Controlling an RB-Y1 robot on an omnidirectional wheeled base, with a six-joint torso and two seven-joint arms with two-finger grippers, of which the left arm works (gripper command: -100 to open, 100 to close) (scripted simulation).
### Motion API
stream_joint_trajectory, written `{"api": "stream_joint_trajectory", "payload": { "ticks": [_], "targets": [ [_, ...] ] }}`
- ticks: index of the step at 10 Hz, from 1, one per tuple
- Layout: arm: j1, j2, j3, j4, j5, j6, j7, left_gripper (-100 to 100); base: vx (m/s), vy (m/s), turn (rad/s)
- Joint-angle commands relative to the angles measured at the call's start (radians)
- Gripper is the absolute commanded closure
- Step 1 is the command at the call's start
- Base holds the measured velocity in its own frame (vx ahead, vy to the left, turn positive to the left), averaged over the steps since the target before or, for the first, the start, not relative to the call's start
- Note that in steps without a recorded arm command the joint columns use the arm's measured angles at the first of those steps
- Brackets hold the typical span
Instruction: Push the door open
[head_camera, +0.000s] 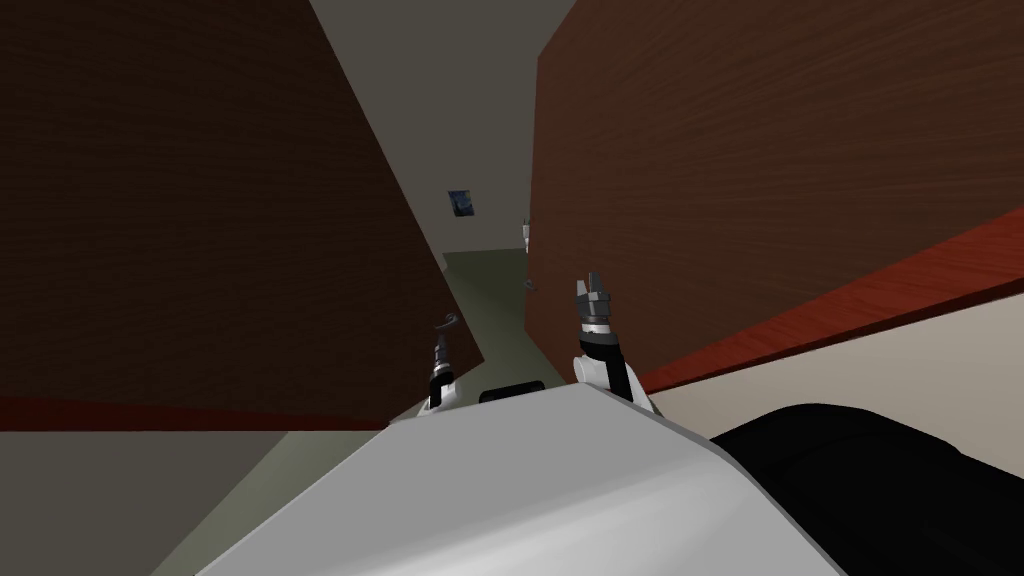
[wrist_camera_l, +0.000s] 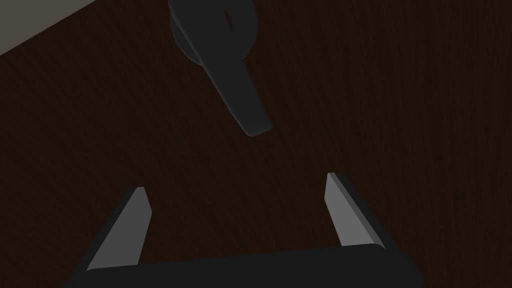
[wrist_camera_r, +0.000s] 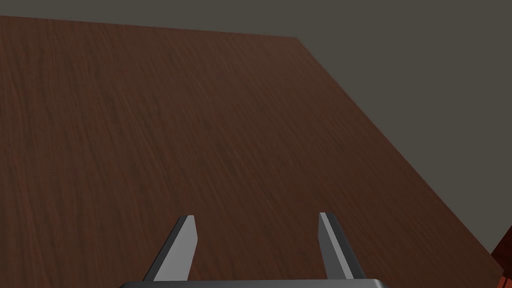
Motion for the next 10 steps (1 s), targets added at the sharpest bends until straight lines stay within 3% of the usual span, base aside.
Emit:
{"api": "stream_joint_trajectory", "payload": {
  "ticks": [1, 2, 6, 10],
  "targets": [
    [-0.021, -0.004, -0.011, 0.022, 0.024, -0.001, 0.050, -100, -0.067, -0.028, 0.050],
    [-0.021, -0.004, -0.011, 0.022, 0.024, -0.001, 0.062, -100, -0.045, -0.024, 0.011],
    [-0.053, -0.027, -0.038, 0.042, 0.075, 0.008, 0.180, -100, -0.052, -0.032, 0.030],
    [-0.074, -0.046, -0.055, 0.055, 0.106, 0.013, 0.256, -100, -0.044, -0.019, 0.020]
  ]
}}
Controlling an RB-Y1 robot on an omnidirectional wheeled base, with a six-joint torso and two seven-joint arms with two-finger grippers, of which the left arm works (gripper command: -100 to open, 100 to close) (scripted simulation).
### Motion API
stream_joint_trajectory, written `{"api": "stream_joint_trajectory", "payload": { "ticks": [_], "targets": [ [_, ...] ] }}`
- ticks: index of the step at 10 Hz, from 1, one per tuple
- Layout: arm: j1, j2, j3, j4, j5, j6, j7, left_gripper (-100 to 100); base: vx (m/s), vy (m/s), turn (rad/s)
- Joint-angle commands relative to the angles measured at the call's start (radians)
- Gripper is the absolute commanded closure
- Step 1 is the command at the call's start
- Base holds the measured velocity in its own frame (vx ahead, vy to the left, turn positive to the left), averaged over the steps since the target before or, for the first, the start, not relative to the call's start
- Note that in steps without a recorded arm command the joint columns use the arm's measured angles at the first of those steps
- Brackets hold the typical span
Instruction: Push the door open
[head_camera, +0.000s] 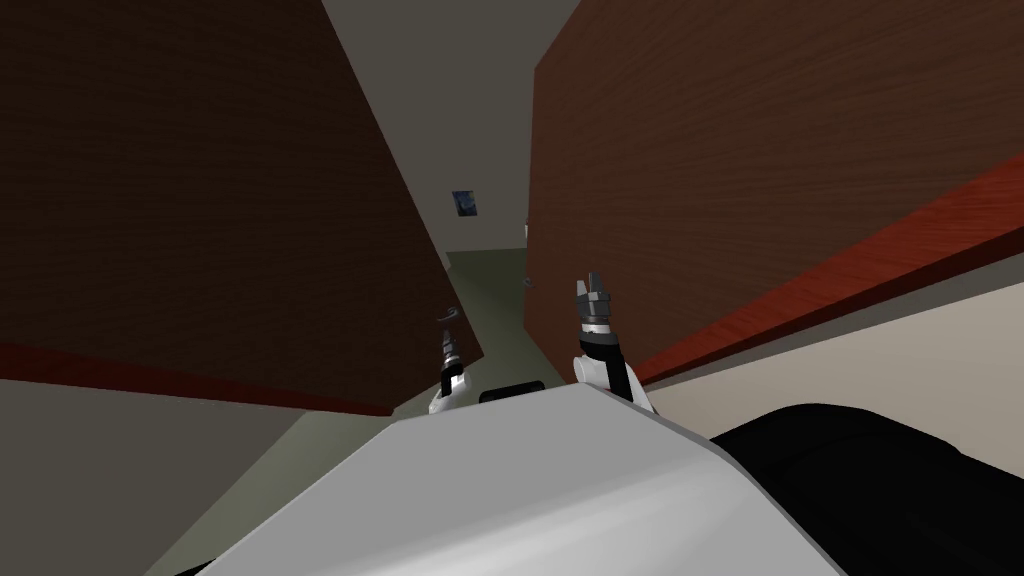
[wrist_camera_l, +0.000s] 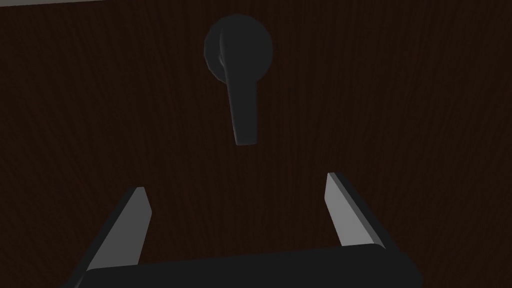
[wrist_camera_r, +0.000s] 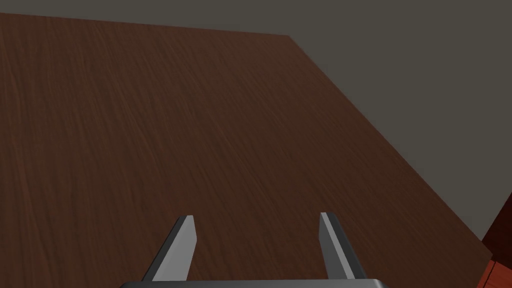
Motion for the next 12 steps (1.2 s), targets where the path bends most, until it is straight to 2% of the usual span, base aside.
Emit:
{"api": "stream_joint_trajectory", "payload": {
  "ticks": [1, 2, 3, 5, 6, 8, 9, 10, 11, 12],
  "targets": [
    [0.000, 0.000, 0.000, 0.000, 0.000, 0.000, 0.000, -100, -0.016, -0.006, 0.002],
    [0.000, 0.031, 0.001, 0.001, 0.002, -0.001, 0.004, -100, 0.069, 0.044, -0.017],
    [0.000, 0.045, 0.002, 0.002, 0.003, -0.002, 0.005, -100, 0.147, 0.059, -0.030],
    [0.000, 0.066, 0.005, 0.004, 0.004, -0.004, 0.006, -100, 0.190, 0.038, -0.023],
    [0.000, 0.069, 0.007, 0.005, 0.005, -0.005, 0.007, -100, 0.200, 0.087, -0.021],
    [0.000, 0.060, 0.010, 0.008, 0.007, -0.007, 0.008, -100, 0.198, 0.081, -0.029],
    [0.000, 0.043, 0.012, 0.009, 0.009, -0.009, 0.008, -100, 0.205, 0.050, -0.030],
    [0.000, 0.043, 0.012, 0.009, 0.009, -0.009, 0.008, -100, 0.159, 0.047, -0.014],
    [0.001, 0.018, 0.013, 0.010, 0.010, -0.010, 0.009, -100, 0.123, 0.063, -0.012],
    [-0.004, 0.029, 0.014, 0.016, 0.010, -0.012, 0.007, -100, 0.057, 0.029, -0.008]
  ]
}}
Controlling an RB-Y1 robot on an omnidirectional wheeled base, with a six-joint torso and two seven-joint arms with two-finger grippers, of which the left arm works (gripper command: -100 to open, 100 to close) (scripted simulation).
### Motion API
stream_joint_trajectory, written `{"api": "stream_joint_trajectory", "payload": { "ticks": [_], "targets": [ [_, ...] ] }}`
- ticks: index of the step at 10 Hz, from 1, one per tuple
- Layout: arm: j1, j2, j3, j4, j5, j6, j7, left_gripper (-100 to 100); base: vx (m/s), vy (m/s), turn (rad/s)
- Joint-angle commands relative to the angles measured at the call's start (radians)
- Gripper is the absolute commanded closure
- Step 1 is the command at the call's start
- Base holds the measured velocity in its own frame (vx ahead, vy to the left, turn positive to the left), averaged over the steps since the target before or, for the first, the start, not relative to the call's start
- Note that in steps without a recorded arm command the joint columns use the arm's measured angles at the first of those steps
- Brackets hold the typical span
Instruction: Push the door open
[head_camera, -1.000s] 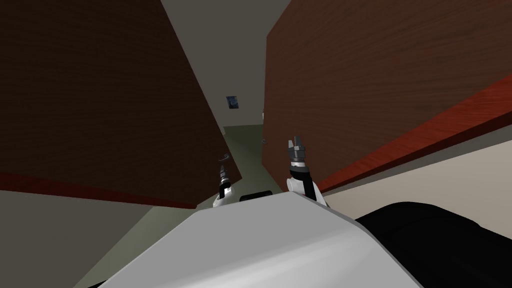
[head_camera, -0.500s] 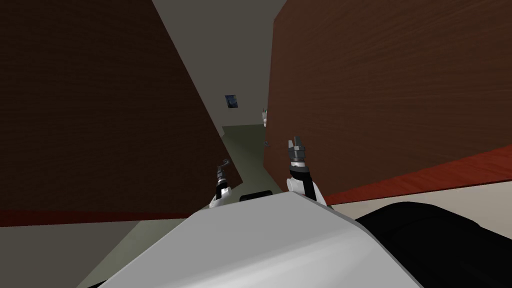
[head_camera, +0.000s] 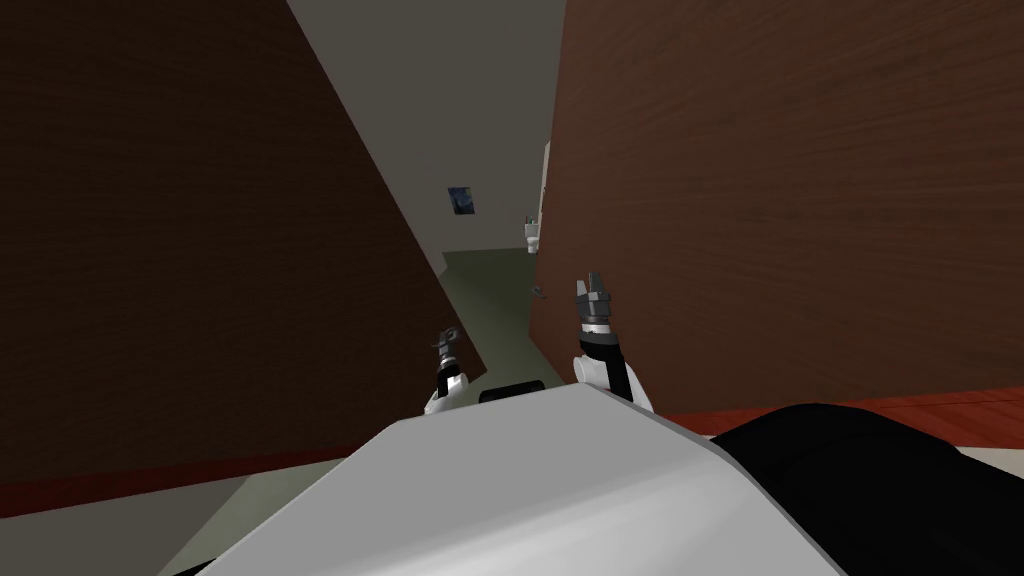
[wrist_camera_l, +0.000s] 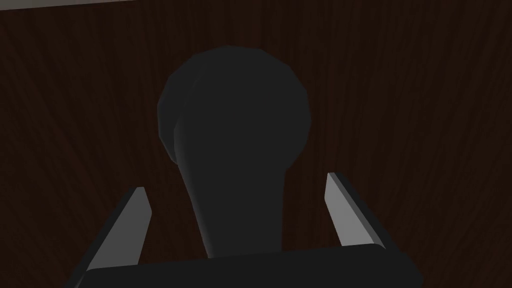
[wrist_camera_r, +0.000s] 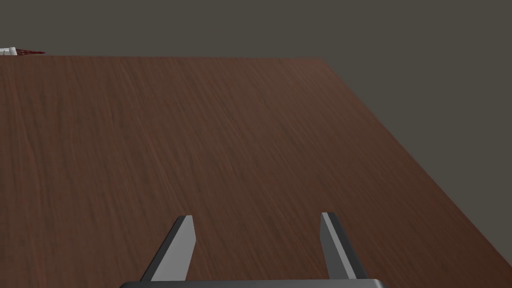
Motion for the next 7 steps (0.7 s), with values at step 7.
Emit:
{"api": "stream_joint_trajectory", "payload": {
  "ticks": [7],
  "targets": [
    [0.005, 0.021, 0.013, -0.003, 0.023, -0.002, -0.015, 100, 0.005, 0.001, -0.005]
  ]
}}
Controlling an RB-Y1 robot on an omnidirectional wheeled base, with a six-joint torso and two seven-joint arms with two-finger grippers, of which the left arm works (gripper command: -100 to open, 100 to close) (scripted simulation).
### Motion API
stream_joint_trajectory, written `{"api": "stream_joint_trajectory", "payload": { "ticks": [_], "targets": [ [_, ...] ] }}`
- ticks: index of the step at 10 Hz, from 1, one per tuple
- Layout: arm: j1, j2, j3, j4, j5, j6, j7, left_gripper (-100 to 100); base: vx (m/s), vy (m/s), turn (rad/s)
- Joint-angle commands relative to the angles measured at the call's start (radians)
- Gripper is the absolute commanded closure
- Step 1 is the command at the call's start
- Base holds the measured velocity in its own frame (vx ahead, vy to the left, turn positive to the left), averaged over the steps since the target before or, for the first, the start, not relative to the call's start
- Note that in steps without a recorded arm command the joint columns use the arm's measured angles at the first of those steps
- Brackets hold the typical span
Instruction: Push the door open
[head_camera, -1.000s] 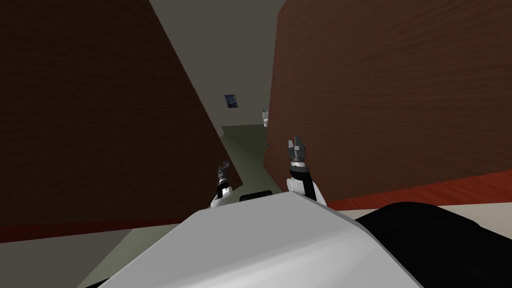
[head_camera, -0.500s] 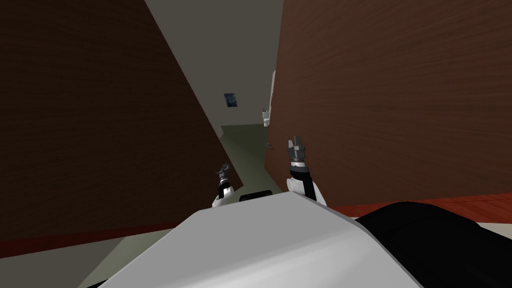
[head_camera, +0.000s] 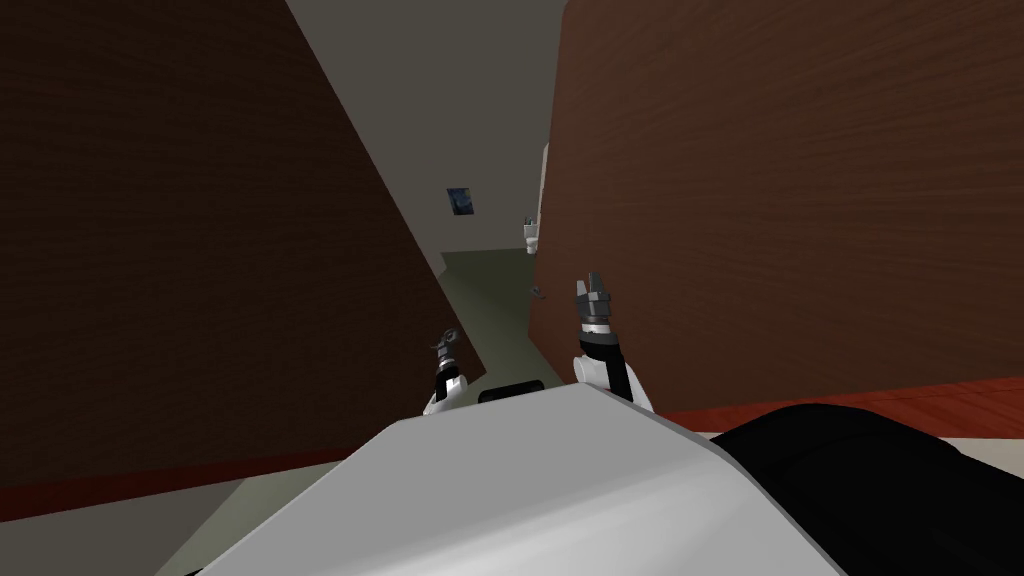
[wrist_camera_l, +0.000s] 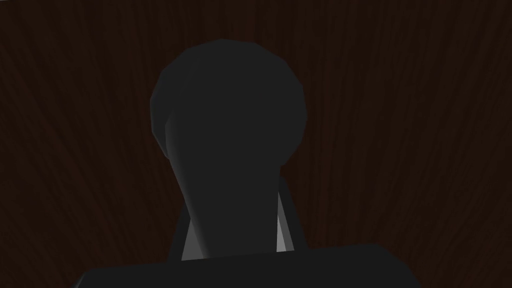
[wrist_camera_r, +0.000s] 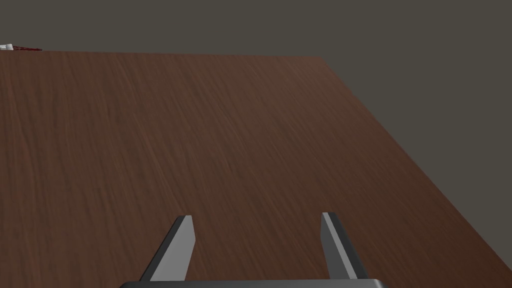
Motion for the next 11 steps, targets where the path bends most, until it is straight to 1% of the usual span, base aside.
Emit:
{"api": "stream_joint_trajectory", "payload": {
  "ticks": [1, 2, 3, 4, 5, 6, 7, 8, 9, 10, 11],
  "targets": [
    [-0.038, 0.032, 0.014, 0.050, 0.016, -0.036, -0.004, 100, 0.130, 0.025, 0.004],
    [-0.038, 0.032, 0.014, 0.052, 0.016, -0.036, -0.004, 100, 0.087, 0.017, 0.007],
    [-0.035, 0.047, 0.027, 0.055, 0.039, -0.041, -0.020, 100, 0.148, 0.032, -0.029],
    [-0.035, 0.047, 0.027, 0.055, 0.039, -0.041, -0.020, 100, 0.145, 0.039, 0.001],
    [-0.038, 0.047, 0.027, 0.118, 0.039, -0.041, -0.020, 100, 0.078, 0.036, -0.005],
    [-0.035, 0.047, 0.027, 0.082, 0.039, -0.041, -0.020, 100, 0.018, 0.013, -0.009],
    [-0.032, 0.061, 0.044, 0.048, 0.069, -0.048, -0.041, 100, 0.109, 0.040, -0.010],
    [-0.032, 0.061, 0.044, 0.048, 0.069, -0.048, -0.041, 100, 0.141, 0.030, 0.002],
    [-0.029, 0.070, 0.058, 0.042, 0.095, -0.053, -0.059, 100, 0.174, 0.041, -0.019],
    [-0.029, 0.070, 0.058, 0.059, 0.095, -0.053, -0.059, 100, 0.141, 0.039, -0.017],
    [-0.029, 0.070, 0.058, 0.066, 0.095, -0.053, -0.059, 100, 0.075, 0.042, 0.041]
  ]
}}
